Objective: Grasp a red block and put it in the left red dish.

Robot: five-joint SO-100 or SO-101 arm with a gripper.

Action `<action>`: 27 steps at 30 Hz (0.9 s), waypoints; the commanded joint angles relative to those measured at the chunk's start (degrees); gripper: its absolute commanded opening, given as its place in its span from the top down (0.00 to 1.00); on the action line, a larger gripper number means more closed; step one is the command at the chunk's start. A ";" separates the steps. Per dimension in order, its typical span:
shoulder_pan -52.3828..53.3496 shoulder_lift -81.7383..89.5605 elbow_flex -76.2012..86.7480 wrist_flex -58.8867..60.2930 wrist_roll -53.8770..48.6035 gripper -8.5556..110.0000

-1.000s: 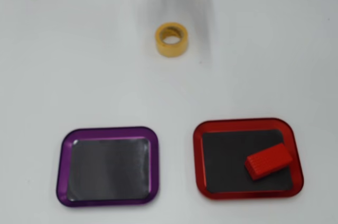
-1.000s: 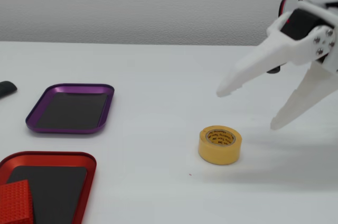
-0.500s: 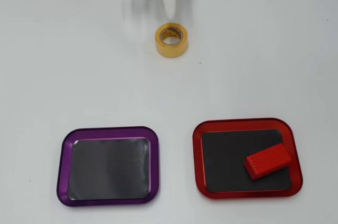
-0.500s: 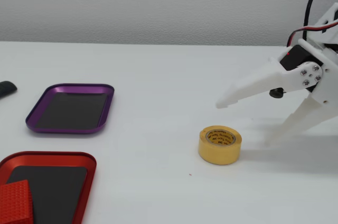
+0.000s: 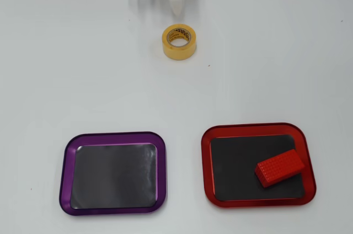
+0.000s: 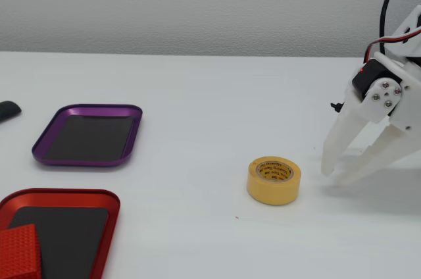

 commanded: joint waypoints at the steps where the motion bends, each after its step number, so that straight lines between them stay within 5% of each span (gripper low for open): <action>1: 0.09 6.77 0.26 0.18 0.35 0.93; 27: 0.09 6.77 0.35 0.18 -0.18 0.93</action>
